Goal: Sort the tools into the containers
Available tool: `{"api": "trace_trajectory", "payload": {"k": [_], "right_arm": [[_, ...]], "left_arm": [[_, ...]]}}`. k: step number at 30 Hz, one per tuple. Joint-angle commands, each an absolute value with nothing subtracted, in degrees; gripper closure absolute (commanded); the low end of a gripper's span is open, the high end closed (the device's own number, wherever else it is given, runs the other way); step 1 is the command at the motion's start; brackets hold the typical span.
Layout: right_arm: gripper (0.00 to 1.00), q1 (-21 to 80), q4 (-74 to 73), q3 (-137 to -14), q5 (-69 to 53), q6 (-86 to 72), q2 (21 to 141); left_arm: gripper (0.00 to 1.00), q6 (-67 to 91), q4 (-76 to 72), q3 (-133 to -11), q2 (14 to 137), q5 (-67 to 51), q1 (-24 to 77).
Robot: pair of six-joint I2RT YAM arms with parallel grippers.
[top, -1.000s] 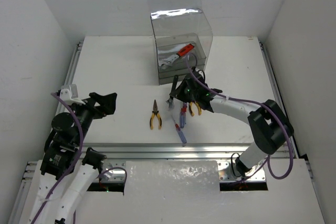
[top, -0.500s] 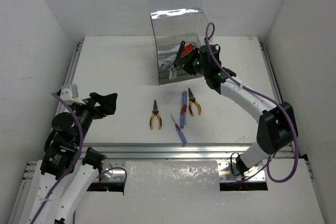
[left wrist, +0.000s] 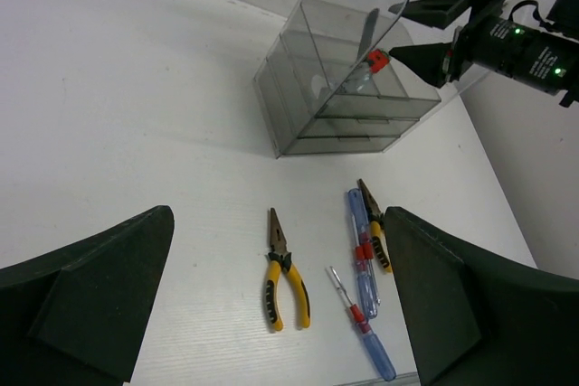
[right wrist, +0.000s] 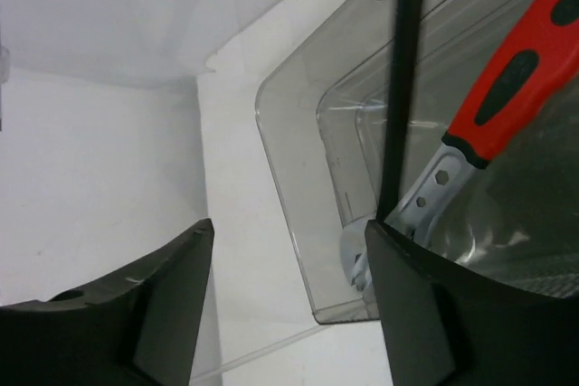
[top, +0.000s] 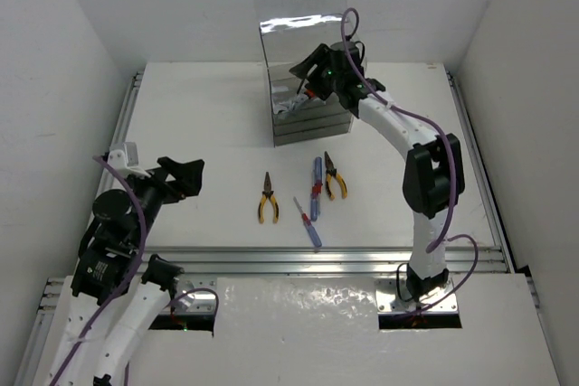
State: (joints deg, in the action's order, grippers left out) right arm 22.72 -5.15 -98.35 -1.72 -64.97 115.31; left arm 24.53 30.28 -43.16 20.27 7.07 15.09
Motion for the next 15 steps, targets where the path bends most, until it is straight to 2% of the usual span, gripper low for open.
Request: {"api": "trace_trajectory", "payload": {"k": [1,2,4,7,12,13,14,15], "right_arm": [[0.31,22.9,-6.7,-102.7,-1.8,-62.3,112.2],[0.25,22.9,-7.6,-103.4,-1.7,-60.7,111.6],[0.23,22.9,-10.4,-105.5,-2.2,-57.9,110.0],[0.24,22.9,-10.1,-102.7,-5.1,-55.4,105.7],[0.30,22.9,-10.9,-88.9,-10.6,-47.7,89.2],[0.31,22.9,-12.9,-86.9,-11.4,-45.3,86.7],[0.35,22.9,-13.8,-84.1,-11.8,-44.4,81.1],[0.38,23.0,-13.6,-77.5,-12.7,-43.6,78.1]], "left_arm": [[0.00,25.0,28.7,-44.4,22.8,6.6,15.7],[0.00,25.2,28.9,-45.1,24.1,6.7,15.7],[0.00,28.5,29.6,-48.2,31.3,7.1,15.7],[0.00,32.7,26.6,-53.2,38.4,4.5,15.7],[0.05,34.8,23.3,-71.5,61.6,0.1,11.3],[0.15,36.0,22.9,-74.6,68.1,-2.6,9.3],[0.21,36.6,21.2,-79.9,71.2,-6.6,7.3],[0.32,37.4,20.3,-82.6,74.7,-7.7,4.6]]}}
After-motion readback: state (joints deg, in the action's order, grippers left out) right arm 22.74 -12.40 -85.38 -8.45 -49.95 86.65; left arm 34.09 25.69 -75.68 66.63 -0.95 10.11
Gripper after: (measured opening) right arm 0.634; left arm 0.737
